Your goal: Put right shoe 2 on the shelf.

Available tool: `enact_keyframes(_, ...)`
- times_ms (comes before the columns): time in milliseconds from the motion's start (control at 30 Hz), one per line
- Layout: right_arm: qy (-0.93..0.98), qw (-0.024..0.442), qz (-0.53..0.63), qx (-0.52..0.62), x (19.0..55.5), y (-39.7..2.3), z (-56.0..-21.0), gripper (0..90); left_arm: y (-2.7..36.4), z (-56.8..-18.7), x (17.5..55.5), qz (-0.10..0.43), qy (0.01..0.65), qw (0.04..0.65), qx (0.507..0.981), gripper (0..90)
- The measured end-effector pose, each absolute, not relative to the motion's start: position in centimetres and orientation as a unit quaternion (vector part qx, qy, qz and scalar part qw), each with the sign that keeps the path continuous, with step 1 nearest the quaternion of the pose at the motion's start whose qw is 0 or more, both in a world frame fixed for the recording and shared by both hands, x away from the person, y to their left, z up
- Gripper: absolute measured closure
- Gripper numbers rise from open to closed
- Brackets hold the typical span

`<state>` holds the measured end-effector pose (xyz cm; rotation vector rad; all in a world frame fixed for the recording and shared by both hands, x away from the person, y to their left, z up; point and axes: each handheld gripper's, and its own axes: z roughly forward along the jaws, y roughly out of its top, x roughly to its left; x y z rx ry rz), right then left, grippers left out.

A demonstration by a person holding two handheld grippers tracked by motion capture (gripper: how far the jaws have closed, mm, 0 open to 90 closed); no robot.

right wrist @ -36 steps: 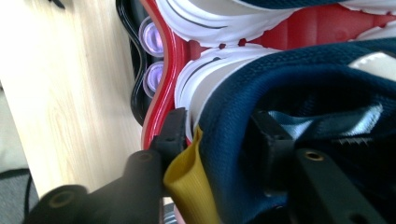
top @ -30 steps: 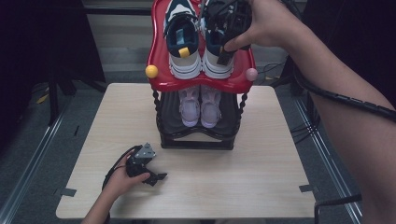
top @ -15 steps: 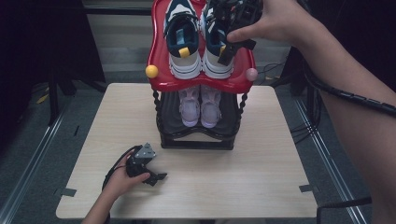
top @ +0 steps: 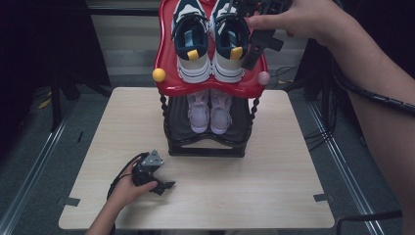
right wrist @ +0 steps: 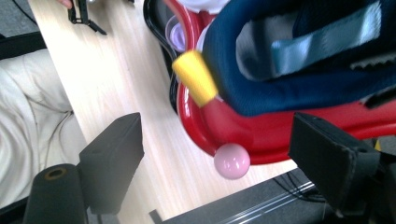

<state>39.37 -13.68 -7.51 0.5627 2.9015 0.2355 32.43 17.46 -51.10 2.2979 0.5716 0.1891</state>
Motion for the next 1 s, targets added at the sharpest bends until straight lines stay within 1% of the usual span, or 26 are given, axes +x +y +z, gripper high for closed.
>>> enact_keyframes(500,0.98,0.044,0.046,0.188,39.1,-14.4,-7.9,19.5,17.5,-51.1,32.4,0.074,0.224,0.374,0.897,0.0)
enact_keyframes(1000,0.982,0.027,0.037,0.181,38.0,-15.3,-9.0,19.6,17.5,-51.1,32.4,0.074,0.224,0.374,0.897,0.0)
